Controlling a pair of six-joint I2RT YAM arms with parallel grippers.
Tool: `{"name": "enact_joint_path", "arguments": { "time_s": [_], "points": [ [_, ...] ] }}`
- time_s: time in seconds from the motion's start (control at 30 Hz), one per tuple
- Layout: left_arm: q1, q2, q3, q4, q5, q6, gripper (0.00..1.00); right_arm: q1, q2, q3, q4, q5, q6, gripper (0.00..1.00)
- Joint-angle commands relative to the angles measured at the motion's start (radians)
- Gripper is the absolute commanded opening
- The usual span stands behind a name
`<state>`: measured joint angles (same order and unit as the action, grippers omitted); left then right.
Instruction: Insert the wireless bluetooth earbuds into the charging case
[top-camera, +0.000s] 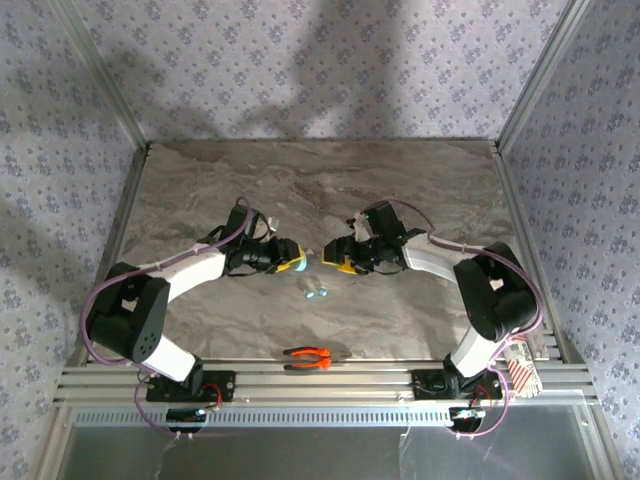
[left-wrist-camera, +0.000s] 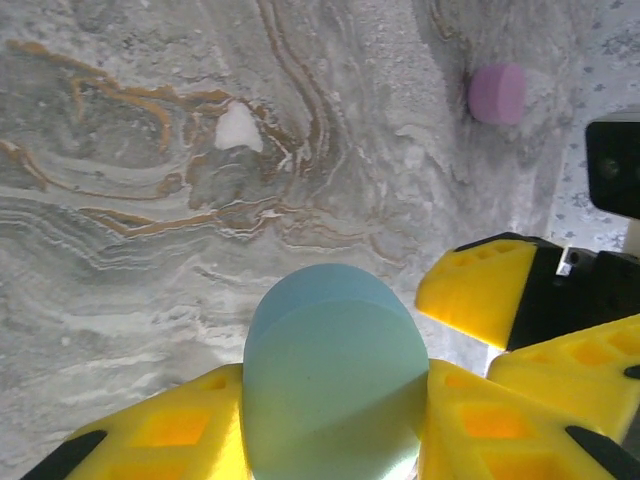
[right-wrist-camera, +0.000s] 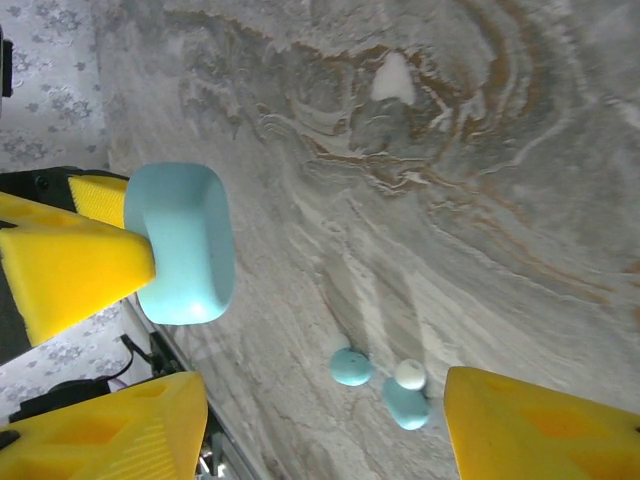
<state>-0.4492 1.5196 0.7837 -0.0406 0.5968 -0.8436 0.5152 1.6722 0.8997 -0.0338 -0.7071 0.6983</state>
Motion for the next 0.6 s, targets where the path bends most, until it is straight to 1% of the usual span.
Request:
{"name": "enact_joint_path", "arguments": {
  "time_s": [0.0,0.17,0.57],
  "points": [
    [0.01,-0.027,-0.006,0.068,0.055,-0.031,0.37,0.021,0.031,0.033,0.049,-0.053,0.042,0.64],
    [0.012,-0.025,-0.014,0.095,0.079,-0.046,0.37,0.034,0.058,0.04,0.099,-0.077,0.076,0.63],
    [0.012,-0.033,-0.031,0.11,0.087,-0.051,0.37,0.04,0.1,0.046,0.204,-0.13,0.15,0.62]
  ]
}}
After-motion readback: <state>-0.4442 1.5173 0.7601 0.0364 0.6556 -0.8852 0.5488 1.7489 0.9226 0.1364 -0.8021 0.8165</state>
